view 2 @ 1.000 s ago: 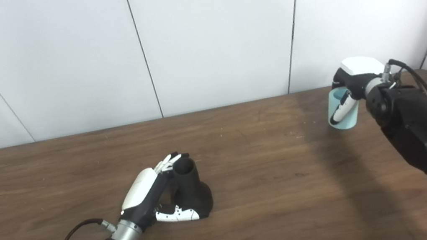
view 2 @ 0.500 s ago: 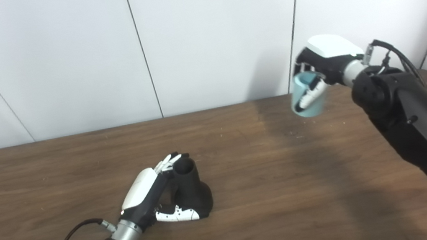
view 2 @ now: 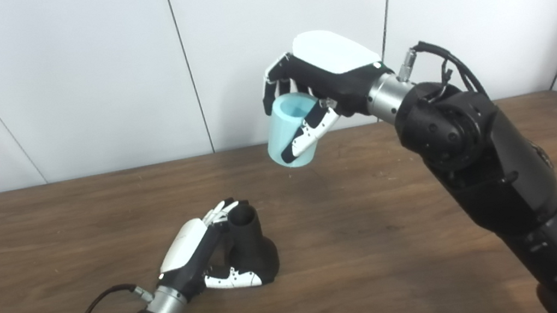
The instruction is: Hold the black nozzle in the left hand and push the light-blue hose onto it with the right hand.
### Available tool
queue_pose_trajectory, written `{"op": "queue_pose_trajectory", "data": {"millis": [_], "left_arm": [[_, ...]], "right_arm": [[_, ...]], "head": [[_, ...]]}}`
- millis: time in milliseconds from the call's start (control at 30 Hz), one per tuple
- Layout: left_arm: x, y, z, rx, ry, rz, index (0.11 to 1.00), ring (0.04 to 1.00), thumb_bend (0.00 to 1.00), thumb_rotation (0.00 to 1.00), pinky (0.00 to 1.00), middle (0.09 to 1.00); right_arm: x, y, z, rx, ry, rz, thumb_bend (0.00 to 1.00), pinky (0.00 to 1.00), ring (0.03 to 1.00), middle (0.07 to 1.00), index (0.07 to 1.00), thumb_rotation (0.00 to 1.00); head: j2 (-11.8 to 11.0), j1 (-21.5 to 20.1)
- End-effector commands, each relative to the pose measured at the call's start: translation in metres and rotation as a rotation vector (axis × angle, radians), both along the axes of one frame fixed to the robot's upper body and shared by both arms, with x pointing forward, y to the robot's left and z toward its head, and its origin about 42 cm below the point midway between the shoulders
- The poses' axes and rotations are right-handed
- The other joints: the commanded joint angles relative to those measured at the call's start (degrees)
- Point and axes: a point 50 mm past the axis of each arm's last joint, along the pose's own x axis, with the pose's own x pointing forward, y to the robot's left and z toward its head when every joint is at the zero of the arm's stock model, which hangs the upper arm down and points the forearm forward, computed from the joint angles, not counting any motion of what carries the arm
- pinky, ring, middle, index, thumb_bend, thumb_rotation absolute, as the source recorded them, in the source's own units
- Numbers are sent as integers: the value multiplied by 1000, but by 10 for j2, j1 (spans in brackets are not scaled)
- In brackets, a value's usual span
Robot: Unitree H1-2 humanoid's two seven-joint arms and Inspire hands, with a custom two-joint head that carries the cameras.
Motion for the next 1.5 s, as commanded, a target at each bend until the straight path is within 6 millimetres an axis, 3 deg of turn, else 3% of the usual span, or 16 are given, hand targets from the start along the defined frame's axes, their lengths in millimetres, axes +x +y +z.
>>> {"op": "queue_pose_trajectory", "data": {"millis": [0,200,300,367,600,1400,1467], "left_arm": [[-89,12,-110,111,339,29,417,1000,727,474,1000,913],[-90,13,-110,119,335,27,411,1000,723,479,1000,914],[-90,13,-110,123,334,28,408,1000,725,483,1000,915],[-90,13,-110,125,333,28,407,1000,726,484,1000,915],[-91,11,-109,126,334,26,407,1000,728,486,1000,915],[-92,11,-107,125,331,28,413,1000,728,486,1000,915],[-92,11,-108,126,331,28,414,1000,729,486,1000,915]], "right_arm": [[-21,13,53,19,-164,76,523,200,275,408,519,4],[-31,40,53,15,-113,132,523,262,330,434,522,2],[-30,47,51,19,-104,169,521,236,295,419,523,1],[-29,50,51,16,-104,184,527,211,269,458,491,0],[-25,48,50,-4,-104,184,530,173,238,471,481,0],[-17,49,33,-4,-45,150,530,182,251,471,480,0],[-15,49,26,-7,-15,140,523,191,264,418,510,0]], "head": [[1,-1],[3,1],[3,1],[4,1],[4,2],[6,3],[6,3]]}}
